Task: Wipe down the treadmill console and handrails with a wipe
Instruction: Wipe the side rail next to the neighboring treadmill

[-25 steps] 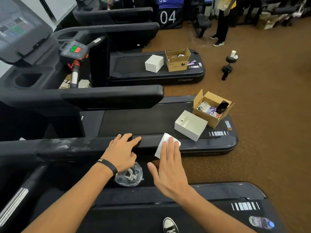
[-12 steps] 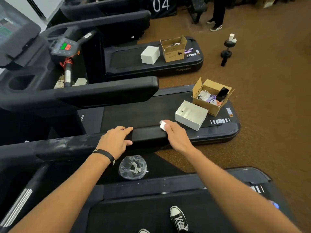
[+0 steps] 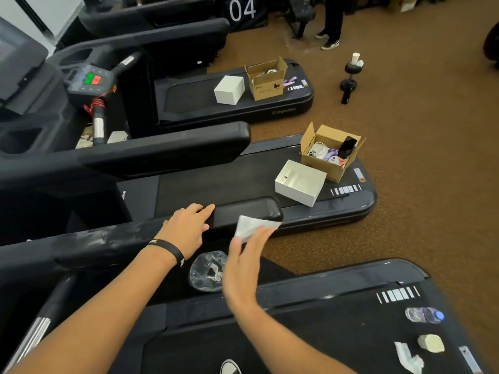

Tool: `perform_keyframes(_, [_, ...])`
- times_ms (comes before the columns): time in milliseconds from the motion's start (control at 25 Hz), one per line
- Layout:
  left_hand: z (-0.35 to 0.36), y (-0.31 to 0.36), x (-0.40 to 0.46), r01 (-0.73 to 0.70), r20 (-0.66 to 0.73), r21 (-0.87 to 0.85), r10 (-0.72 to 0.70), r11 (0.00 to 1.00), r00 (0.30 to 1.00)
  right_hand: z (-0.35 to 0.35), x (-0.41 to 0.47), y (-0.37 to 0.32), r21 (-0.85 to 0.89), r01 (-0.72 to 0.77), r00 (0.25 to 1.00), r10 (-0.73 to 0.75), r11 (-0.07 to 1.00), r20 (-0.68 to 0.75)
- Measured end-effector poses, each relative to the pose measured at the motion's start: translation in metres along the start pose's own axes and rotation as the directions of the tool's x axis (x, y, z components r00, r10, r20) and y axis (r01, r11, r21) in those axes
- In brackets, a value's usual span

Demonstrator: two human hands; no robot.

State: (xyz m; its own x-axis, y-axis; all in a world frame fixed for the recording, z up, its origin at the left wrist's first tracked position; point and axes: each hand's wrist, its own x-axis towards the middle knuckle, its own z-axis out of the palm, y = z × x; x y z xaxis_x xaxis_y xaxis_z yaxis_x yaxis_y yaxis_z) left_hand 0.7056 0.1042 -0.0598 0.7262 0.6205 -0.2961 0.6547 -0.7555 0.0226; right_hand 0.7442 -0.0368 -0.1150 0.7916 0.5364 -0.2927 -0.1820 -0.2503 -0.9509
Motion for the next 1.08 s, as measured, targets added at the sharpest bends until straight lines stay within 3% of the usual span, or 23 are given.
perform_keyframes(120, [-0.007,-0.017,0.002,-0.059,-0.018,-0.054,0.059,0.997,0.998,0.034,-0.015,-0.009,0.038,-0.014,1.0,0.013,0.999,0.01])
perform_keyframes(240, [-0.015,-0.06,-0.007,-0.075,-0.002,-0.009,0.075,0.997,0.997,0.045,0.008,-0.027,0.166,-0.092,0.976,0.122,0.982,-0.18])
perform_keyframes(320, [-0.014,-0.091,-0.018,-0.073,0.052,0.001,0.073,0.997,0.996,0.035,0.038,-0.036,0.261,-0.16,0.912,0.244,0.952,-0.331])
perform_keyframes(440, [-0.011,-0.116,-0.028,-0.116,0.029,-0.013,0.116,0.993,0.993,0.037,0.052,-0.033,0.268,-0.162,0.876,0.264,0.95,-0.403])
perform_keyframes(560, [-0.011,-0.115,-0.025,-0.165,0.008,0.048,0.165,0.985,0.986,0.102,0.007,-0.027,0.153,-0.121,0.941,0.162,0.981,-0.297])
perform_keyframes(720, [-0.012,-0.117,-0.022,-0.198,0.019,0.105,0.197,0.974,0.98,0.192,-0.051,-0.04,0.253,-0.198,0.974,0.22,0.947,-0.062])
perform_keyframes(800, [-0.014,-0.119,-0.021,-0.215,0.022,0.113,0.214,0.97,0.977,0.182,-0.037,-0.043,0.322,-0.196,0.962,0.246,0.926,-0.121])
perform_keyframes(920, [-0.011,-0.121,-0.022,-0.225,0.02,0.122,0.225,0.967,0.974,0.12,0.019,-0.033,0.357,-0.186,0.864,0.326,0.915,-0.384])
perform_keyframes(1080, [-0.01,-0.123,-0.017,-0.22,0.043,0.121,0.216,0.968,0.975,0.094,0.034,-0.019,0.332,-0.137,0.857,0.28,0.933,-0.433])
